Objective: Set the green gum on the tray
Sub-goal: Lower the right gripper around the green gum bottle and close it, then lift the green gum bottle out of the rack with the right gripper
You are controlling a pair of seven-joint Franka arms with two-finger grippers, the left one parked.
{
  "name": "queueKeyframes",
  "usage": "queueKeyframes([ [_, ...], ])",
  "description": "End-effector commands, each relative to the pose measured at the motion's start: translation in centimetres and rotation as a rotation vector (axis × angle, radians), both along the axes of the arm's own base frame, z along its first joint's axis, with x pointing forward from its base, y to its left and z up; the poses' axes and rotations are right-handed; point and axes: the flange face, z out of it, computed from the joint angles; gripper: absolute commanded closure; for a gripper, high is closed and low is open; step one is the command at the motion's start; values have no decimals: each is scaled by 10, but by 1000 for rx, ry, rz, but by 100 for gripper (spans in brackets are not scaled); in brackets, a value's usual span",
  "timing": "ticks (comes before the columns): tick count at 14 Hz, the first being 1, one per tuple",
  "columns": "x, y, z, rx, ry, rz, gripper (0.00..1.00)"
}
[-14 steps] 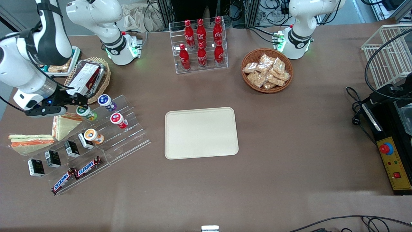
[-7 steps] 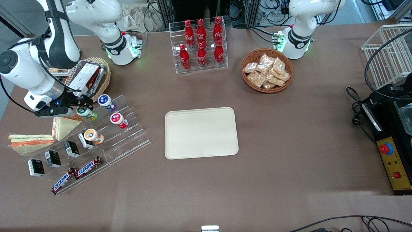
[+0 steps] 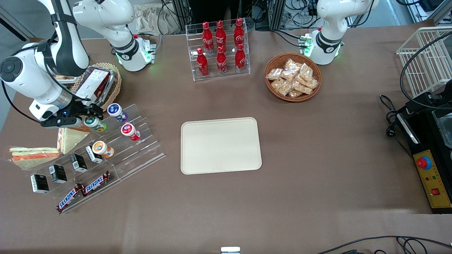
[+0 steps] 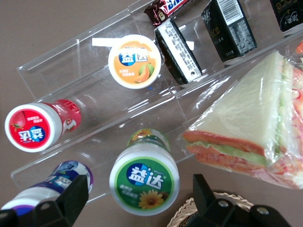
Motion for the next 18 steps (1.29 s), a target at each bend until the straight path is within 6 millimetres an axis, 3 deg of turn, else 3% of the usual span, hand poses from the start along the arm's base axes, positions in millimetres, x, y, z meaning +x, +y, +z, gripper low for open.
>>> queueKeyframes([
  [1,-7,-4,-1,-13,-11,0,32],
  [3,-7,-3,-2,-13,-4,-2,52],
  [7,-6,-4,-1,-13,-2,-5,61],
  [9,-2,-4,12,-14,-26,-4,61],
  [10,6,-5,29,-17,-51,-2,61],
  [14,43,-5,137,-19,-6,6,60],
  [18,51,13,225,-5,-11,-9,60],
])
